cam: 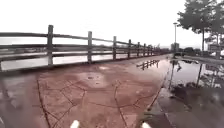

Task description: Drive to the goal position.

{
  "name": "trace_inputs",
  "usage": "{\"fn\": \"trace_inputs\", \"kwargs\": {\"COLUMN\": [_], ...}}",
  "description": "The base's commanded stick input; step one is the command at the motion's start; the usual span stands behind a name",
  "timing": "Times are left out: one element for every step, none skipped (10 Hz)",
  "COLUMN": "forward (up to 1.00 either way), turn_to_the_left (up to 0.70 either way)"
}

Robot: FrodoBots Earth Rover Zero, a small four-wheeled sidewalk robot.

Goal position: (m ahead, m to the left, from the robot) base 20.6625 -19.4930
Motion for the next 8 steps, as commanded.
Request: {"fn": "trace_inputs", "kwargs": {"forward": [0.7,0.7,0.7,0.7,0.7,0.7,0.7,0.7], "turn_to_the_left": [0.0,0.0,0.0,0.0,0.0,0.0,0.0,0.0]}}
